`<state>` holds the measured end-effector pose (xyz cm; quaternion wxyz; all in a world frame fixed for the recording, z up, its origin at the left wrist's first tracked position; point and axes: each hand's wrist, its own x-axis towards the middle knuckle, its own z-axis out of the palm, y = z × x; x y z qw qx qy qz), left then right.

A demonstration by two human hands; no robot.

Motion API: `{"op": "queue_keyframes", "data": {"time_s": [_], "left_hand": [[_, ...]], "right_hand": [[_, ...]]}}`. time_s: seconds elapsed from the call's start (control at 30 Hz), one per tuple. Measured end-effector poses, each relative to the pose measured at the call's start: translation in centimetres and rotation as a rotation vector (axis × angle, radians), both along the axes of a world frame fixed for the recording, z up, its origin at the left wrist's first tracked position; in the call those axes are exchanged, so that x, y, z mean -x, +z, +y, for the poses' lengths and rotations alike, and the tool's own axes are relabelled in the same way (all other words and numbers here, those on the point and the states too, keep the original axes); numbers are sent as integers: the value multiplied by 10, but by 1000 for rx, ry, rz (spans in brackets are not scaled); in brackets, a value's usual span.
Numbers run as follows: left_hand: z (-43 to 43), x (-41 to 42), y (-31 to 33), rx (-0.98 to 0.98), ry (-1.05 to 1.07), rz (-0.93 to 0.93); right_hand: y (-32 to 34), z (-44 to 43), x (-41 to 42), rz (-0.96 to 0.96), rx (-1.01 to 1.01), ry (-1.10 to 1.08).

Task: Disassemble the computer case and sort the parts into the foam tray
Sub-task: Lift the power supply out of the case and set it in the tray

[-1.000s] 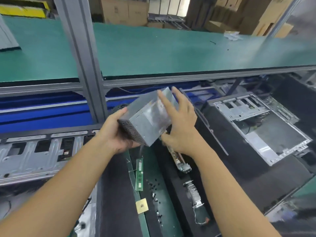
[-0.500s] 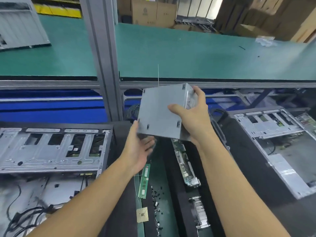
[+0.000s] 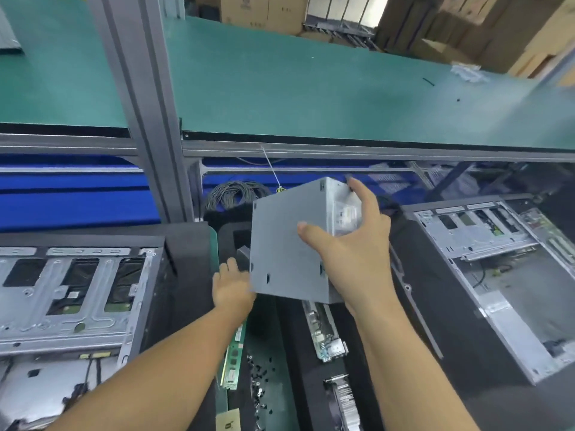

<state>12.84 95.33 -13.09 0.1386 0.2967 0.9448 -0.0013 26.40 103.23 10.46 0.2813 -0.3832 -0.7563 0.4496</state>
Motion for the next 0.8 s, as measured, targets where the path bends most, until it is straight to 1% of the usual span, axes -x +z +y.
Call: {"op": "queue_keyframes", "data": {"time_s": [0.1,0.2,0.3,0.4,0.47,0.57,0.63,0.73,0.8], "left_hand": [[11,-1,-14,30,-41,32],[9,-9,-18,-102,-21,16],[0,-23,1,-325,50,-66],[-10,-44,28,-347,-22,-181],[-16,-61,40,-328,-127,-253],[-19,-86,52,-223,-271,-212],[-17,-97,56,-153,-305,-201],[-17,-110,50,9,-333,-225],[-21,-115,43,37,-345,-220]], "right_hand": [[-16,-1,7,-89,-38,13],[-28,-1,16,-121,-33,19],[-32,2,26,-165,-53,7],[-29,9,37,-182,-76,-10],[-24,13,48,-189,-81,-18],[-17,14,65,-240,-125,-15],[-17,12,78,-288,-162,3],[-27,7,94,-359,-204,29],[-39,3,103,-401,-239,33]]}}
